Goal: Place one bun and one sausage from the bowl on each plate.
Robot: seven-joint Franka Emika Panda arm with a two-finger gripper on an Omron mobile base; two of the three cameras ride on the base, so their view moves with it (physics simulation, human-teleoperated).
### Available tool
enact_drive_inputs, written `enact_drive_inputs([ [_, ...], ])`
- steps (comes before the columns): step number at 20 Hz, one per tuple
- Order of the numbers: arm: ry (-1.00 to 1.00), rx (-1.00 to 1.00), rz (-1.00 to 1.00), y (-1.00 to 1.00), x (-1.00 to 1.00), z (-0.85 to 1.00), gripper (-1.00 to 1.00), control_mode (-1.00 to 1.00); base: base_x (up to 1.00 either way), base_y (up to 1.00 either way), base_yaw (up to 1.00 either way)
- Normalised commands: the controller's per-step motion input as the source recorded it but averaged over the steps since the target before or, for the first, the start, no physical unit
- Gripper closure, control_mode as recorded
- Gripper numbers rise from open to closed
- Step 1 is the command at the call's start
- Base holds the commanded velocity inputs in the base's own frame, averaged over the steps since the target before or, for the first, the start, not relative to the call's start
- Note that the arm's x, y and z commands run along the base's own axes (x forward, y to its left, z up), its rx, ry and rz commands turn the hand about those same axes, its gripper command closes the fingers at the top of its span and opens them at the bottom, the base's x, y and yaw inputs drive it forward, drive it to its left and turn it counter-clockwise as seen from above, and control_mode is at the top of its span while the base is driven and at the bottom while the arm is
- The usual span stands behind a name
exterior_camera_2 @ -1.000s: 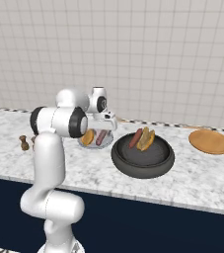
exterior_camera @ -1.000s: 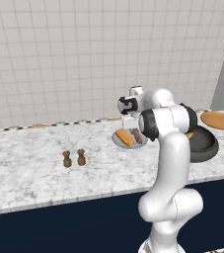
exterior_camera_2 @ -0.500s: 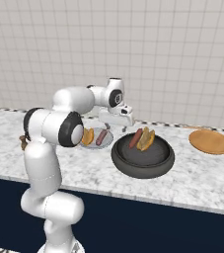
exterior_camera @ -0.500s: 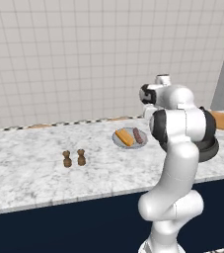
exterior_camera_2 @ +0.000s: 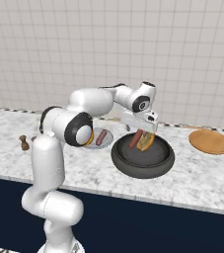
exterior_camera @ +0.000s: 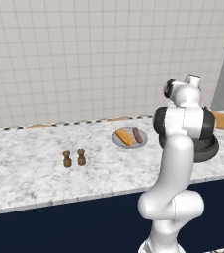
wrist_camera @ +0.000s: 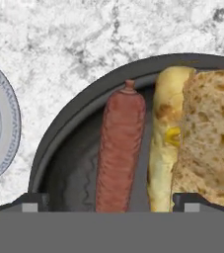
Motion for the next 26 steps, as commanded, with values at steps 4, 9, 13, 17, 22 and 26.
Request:
enact_drive_inputs([
  [4,0.0,0.0,0.0,-0.49,0.36,-0.01,-1.0,-1.0,0.0,0.0,0.0],
  [9,0.0,0.0,0.0,-0.44,0.1,-0.34,-1.0,-1.0,0.0,0.0,0.0],
  [13,-0.08,-0.01,0.0,-0.01,-0.43,-0.2,-1.0,-1.0,0.0,0.0,0.0],
  [17,-0.02,-0.02,0.0,0.0,-0.42,-0.06,-1.0,-1.0,0.0,0.0,0.0],
  [22,-0.03,-0.08,0.0,0.09,-0.47,-0.44,-1.0,-1.0,0.0,0.0,0.0],
  [26,-0.13,-0.02,0.0,0.02,-0.02,-0.1,-1.0,-1.0,0.0,0.0,0.0],
])
